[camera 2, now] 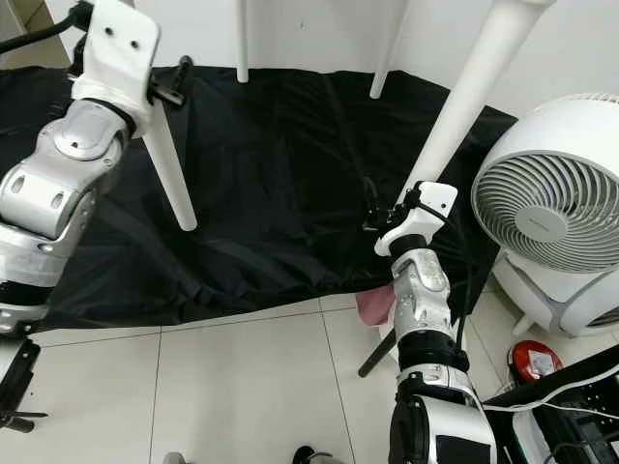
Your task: Building children table
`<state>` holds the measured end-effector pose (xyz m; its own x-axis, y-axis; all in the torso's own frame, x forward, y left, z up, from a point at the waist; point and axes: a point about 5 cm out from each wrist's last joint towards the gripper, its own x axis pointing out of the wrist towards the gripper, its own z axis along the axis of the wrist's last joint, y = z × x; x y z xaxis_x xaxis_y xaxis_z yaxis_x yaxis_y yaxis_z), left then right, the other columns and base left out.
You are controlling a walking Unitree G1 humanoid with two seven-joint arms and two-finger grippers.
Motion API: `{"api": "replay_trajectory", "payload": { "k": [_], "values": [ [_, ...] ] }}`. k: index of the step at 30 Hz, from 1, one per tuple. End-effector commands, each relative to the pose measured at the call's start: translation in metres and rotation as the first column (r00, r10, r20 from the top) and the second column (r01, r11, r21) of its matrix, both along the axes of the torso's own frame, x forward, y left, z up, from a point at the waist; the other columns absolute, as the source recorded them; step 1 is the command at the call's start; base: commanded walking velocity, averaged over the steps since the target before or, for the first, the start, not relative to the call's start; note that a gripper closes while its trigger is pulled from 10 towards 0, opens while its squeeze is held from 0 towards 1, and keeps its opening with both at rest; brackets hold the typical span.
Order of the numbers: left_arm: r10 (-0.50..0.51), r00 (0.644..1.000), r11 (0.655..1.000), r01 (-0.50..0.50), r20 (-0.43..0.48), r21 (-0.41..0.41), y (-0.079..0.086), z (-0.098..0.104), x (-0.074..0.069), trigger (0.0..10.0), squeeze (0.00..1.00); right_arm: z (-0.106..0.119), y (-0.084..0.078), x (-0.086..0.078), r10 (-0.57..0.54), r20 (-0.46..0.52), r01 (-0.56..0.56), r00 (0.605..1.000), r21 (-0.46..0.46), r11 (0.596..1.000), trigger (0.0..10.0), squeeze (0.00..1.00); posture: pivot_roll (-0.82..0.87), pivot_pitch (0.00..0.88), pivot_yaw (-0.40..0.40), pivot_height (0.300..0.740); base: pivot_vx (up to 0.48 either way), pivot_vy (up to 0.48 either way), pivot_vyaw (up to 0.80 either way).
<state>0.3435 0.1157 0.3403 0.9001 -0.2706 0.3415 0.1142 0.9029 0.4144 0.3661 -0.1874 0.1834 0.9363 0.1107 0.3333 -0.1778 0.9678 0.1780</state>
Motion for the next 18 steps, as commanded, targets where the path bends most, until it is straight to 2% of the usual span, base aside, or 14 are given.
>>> {"api": "replay_trajectory", "payload": {
  "k": [1,2,3,5,6,9,11,13,16,18],
  "values": [
    [-0.112,0.993,0.993,0.113,-0.047,0.013,-0.017,-0.01,-0.006,10.0,0.0,-0.012,0.014,0.0,0.066,-0.05,-0.067,0.997,-0.012,0.998,10.0,0.0,0.15,0.11,-0.043,0.74,0.0,0.0,0.0],
    [-0.171,0.981,0.985,0.169,-0.087,-0.033,-0.023,-0.019,-0.008,10.0,0.0,-0.011,0.017,0.0,0.08,-0.049,-0.081,0.996,-0.013,0.997,10.0,0.0,0.15,0.113,-0.046,0.74,0.0,0.0,0.0],
    [-0.171,0.981,0.985,0.169,-0.087,-0.033,-0.023,-0.019,-0.008,10.0,0.0,-0.011,0.017,0.0,0.08,-0.049,-0.081,0.996,-0.013,0.997,10.0,0.0,0.15,0.113,-0.046,0.74,0.0,0.0,0.0],
    [-0.216,0.966,0.971,0.197,-0.145,-0.133,-0.024,-0.031,-0.01,10.0,0.0,-0.011,0.018,0.0,0.088,-0.047,-0.089,0.995,-0.015,0.996,10.0,0.0,0.15,0.114,-0.045,0.74,0.0,0.0,0.0],
    [-0.243,0.957,0.955,0.207,-0.161,-0.212,-0.022,-0.039,-0.012,10.0,0.0,-0.011,0.017,-0.001,0.089,-0.045,-0.09,0.995,-0.016,0.996,10.0,0.0,0.15,0.117,-0.045,0.74,0.0,0.0,0.0],
    [-0.283,0.943,0.916,0.212,-0.174,-0.342,-0.016,-0.052,-0.018,10.0,0.0,-0.011,0.015,-0.002,0.091,-0.039,-0.092,0.995,-0.016,0.996,10.0,0.0,0.15,0.117,-0.045,0.74,0.0,0.0,0.0],
    [-0.255,0.949,0.924,0.183,-0.185,-0.336,-0.012,-0.065,-0.022,10.0,0.0,-0.011,0.014,-0.003,0.087,-0.039,-0.087,0.995,-0.015,0.996,10.0,0.0,0.15,0.128,-0.05,0.74,0.0,0.0,0.0],
    [-0.246,0.951,0.928,0.175,-0.188,-0.329,-0.011,-0.068,-0.022,10.0,0.0,-0.011,0.013,-0.003,0.085,-0.04,-0.086,0.996,-0.015,0.996,10.0,0.0,0.15,0.128,-0.05,0.74,0.0,0.0,0.0],
    [-0.149,0.959,0.96,0.081,-0.241,-0.27,0.0,-0.095,-0.027,10.0,0.0,-0.009,0.015,-0.002,0.092,-0.033,-0.093,0.995,-0.013,0.996,10.0,0.0,0.15,0.134,-0.05,0.74,0.0,0.0,0.0],
    [-0.136,0.959,0.963,0.068,-0.251,-0.261,0.002,-0.1,-0.029,10.0,0.0,-0.009,0.015,-0.002,0.094,-0.031,-0.094,0.995,-0.013,0.995,10.0,0.0,0.16,0.137,-0.051,0.74,0.0,0.0,0.0]
  ]
}}
